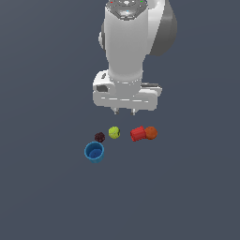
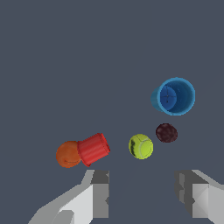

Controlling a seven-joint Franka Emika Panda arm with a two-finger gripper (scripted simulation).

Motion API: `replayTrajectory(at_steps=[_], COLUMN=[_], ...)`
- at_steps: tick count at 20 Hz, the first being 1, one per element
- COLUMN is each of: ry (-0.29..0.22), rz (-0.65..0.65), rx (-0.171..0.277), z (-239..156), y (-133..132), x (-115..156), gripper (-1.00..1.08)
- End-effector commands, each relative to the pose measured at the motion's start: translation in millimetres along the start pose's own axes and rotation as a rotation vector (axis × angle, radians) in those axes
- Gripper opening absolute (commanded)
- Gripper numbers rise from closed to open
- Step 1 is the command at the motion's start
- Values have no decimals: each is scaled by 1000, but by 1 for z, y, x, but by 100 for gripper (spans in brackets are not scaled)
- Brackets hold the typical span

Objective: Pick up a designated object from a clutter of objects.

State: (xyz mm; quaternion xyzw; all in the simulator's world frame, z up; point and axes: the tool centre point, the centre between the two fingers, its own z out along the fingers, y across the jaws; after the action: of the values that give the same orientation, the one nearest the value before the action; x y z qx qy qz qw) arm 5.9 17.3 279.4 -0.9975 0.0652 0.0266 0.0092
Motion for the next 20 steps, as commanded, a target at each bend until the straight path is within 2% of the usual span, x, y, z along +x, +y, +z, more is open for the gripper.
replayTrajectory(at_steps=[1,11,20], ry=[-6,-21,1], rz=[52,322,561], rx=[-7,-68,-154], z=[10,64,109], y=[3,18,36], x=[5,28,46], gripper=[28,28,28])
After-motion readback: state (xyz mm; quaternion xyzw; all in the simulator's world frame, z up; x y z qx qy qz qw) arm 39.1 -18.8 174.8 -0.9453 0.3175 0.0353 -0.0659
